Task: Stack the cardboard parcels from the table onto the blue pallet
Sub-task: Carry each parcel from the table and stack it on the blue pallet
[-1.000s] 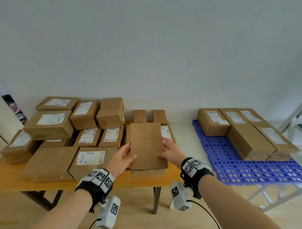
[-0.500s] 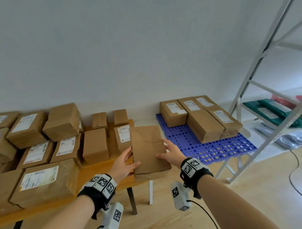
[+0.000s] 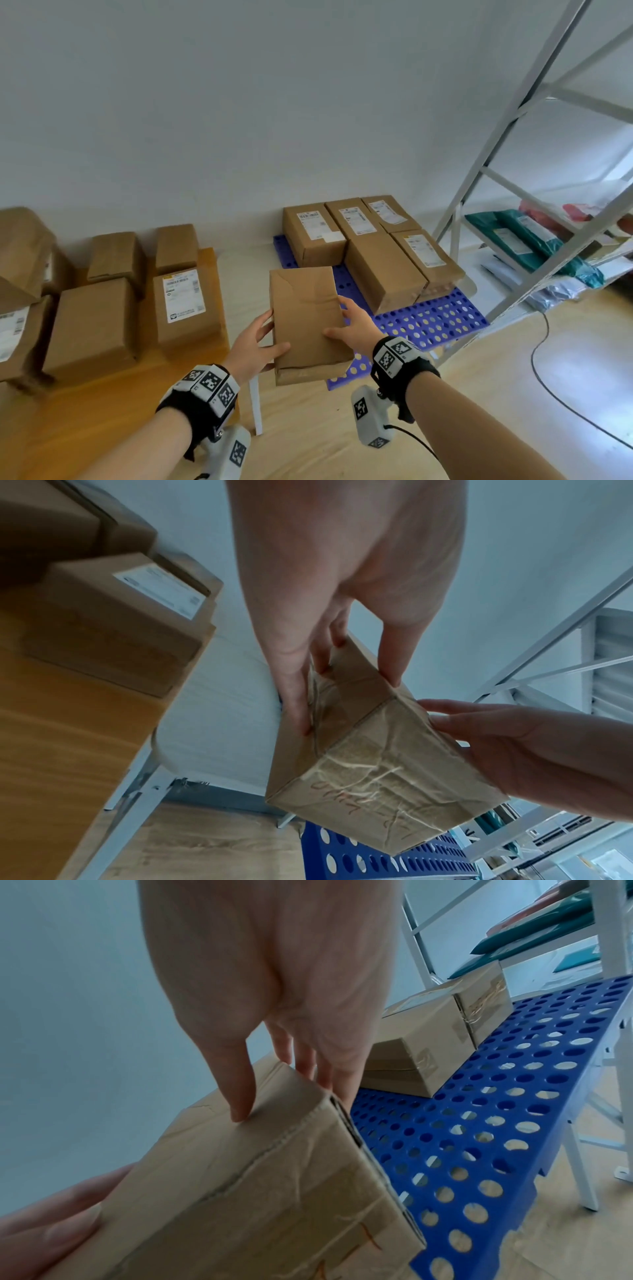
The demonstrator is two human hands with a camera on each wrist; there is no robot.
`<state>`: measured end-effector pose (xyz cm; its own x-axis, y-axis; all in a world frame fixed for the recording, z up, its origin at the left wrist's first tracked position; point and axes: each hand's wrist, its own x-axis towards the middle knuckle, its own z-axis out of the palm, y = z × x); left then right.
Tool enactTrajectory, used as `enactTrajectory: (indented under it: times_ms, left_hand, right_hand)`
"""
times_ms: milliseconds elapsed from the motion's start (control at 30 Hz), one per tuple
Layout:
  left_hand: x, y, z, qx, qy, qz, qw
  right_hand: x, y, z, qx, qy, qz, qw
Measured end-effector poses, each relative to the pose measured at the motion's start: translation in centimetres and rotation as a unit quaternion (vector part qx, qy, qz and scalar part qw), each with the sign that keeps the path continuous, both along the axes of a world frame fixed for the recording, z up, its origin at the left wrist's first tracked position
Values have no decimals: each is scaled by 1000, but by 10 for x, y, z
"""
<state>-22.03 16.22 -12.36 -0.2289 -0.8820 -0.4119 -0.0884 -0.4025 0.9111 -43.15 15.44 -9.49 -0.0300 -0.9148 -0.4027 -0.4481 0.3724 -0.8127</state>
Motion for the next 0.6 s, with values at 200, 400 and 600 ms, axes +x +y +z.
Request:
enactTrajectory:
  times_ms: [200,400,600]
  left_hand:
    - [-32,-45,-36,31,14,3,999]
    - [-56,-65,-53,36,19,-4,999]
    - [-73,-80,-61,47,23,21,998]
  right_hand:
    - [-28,-42,-21,32,35,-3,999]
    - [-46,-64,-36,66,76,0,995]
    - [-59,-86,-39,83,136,47,986]
